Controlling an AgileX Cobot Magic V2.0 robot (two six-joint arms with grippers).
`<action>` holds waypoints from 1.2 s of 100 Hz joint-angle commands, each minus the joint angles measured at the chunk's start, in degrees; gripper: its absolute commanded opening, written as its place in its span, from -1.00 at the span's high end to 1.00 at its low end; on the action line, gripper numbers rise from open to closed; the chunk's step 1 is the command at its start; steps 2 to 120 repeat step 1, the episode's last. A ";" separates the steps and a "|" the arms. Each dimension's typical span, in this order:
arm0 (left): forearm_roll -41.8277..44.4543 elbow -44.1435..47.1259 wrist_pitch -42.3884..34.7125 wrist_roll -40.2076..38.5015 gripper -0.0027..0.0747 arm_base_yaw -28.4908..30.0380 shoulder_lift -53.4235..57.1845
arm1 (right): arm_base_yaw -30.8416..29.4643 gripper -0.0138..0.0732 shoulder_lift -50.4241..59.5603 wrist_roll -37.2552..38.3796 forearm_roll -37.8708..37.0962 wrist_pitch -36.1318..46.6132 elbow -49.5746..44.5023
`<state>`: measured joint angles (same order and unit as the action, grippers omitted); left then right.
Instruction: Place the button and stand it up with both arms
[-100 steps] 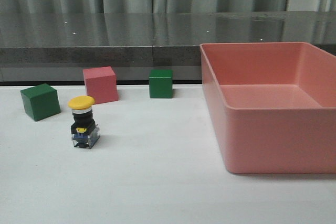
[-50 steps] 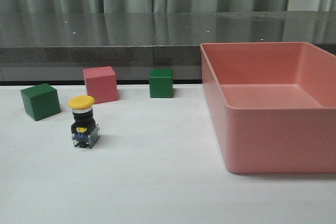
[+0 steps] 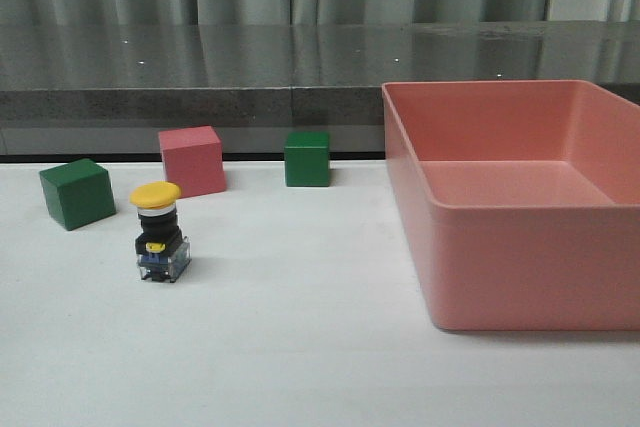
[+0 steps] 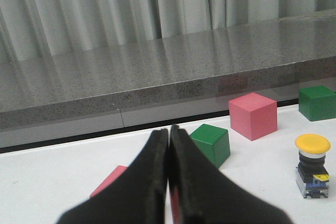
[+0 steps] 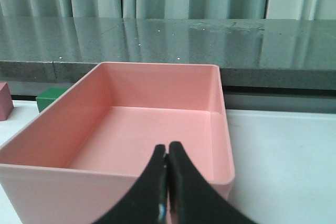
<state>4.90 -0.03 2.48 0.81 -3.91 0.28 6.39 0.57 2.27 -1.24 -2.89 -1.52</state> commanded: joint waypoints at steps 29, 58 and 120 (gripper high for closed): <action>-0.50 1.72 -4.42 -0.81 0.98 0.18 1.80 | -0.41 0.93 0.98 -0.10 -0.42 4.95 0.72; -0.50 1.72 -4.42 -0.81 0.98 0.18 1.80 | -0.41 0.93 0.98 -0.10 -0.42 4.95 0.72; -0.50 1.72 -4.42 -0.81 0.98 0.18 1.80 | -0.41 0.93 0.98 -0.10 -0.42 4.95 0.72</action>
